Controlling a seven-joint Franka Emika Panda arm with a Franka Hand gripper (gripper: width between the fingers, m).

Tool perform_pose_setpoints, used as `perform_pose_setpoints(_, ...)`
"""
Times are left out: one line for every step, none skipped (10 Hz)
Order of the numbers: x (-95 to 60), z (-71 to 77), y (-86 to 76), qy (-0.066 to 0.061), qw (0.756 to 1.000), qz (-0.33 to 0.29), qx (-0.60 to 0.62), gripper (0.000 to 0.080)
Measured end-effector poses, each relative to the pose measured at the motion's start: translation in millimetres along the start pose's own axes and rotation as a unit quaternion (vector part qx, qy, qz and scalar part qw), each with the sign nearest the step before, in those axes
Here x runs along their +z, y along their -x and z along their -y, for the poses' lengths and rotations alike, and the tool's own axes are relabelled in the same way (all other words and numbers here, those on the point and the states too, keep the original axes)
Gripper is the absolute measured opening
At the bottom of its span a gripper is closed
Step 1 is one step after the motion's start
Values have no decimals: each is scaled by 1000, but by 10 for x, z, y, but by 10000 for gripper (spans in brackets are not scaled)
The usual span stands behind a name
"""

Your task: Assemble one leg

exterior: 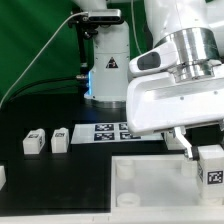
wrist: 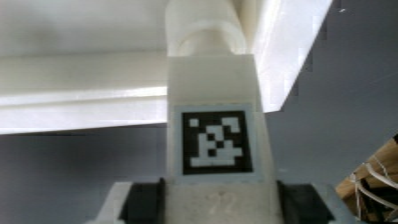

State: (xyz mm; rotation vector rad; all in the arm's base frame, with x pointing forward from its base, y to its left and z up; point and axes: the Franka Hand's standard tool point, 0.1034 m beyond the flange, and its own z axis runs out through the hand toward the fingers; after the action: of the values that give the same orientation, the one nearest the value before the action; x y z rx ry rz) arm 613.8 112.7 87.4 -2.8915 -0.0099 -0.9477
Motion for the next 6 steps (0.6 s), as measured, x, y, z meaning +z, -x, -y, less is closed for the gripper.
perform_pose_setpoints(7,-2,77,1,1000,10,4,294)
perform_pose_setpoints(11,-5,71,-1,1000,18,4,294)
perform_pose_setpoints(25,1,99,-3,1000,26,5,365)
perform_pose_setpoints(27,0,106,-3,1000,27,5,516)
perform_pose_setpoints(29,0,112,-3,1000,28,5,516)
perform_pose_setpoints(31,0,114,-3,1000,28,5,622)
